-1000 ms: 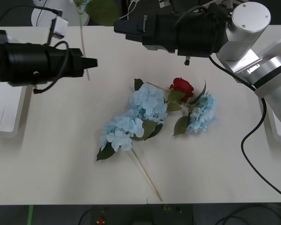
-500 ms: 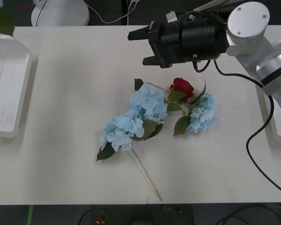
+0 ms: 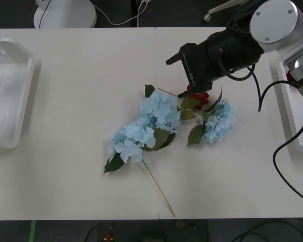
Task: Put the red flowers into the right box and the blue flowers into the left box
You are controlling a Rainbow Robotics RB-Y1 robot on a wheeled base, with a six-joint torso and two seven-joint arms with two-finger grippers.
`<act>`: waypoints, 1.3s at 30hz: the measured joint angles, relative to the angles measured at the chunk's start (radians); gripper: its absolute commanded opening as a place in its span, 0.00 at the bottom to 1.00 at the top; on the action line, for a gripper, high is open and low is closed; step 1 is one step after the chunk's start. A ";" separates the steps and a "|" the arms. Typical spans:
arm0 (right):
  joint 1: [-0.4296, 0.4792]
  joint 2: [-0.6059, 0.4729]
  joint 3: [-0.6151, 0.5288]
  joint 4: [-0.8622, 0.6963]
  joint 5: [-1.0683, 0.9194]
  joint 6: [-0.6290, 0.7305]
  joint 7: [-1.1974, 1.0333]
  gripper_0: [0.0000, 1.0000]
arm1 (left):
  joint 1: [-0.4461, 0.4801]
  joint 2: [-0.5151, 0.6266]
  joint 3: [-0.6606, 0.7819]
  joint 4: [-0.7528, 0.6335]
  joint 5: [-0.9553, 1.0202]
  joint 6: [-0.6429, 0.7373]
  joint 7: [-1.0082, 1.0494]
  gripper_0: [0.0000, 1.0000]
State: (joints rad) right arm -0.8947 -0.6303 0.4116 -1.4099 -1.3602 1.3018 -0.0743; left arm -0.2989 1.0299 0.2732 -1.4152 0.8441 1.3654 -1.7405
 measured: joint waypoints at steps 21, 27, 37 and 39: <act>0.094 -0.069 0.132 -0.160 0.301 0.007 -0.274 0.92 | -0.216 0.000 -0.531 0.348 -0.158 -0.185 0.000 0.96; 0.140 -0.069 0.132 -0.160 0.334 0.005 -0.274 0.92 | -0.220 0.000 -0.522 0.324 -0.194 -0.186 0.000 1.00; 0.171 -0.037 0.132 -0.121 0.400 0.001 -0.274 0.92 | -0.221 -0.007 -0.257 0.119 -0.194 0.107 0.000 1.00; 0.171 -0.015 0.132 -0.098 0.431 -0.001 -0.274 0.92 | -0.221 -0.021 -0.174 0.061 -0.191 0.190 0.000 1.00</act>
State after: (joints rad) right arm -0.7233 -0.6450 0.5436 -1.5076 -0.9294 1.3008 -0.3486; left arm -0.5194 1.0087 0.0987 -1.3544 0.6531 1.5555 -1.7405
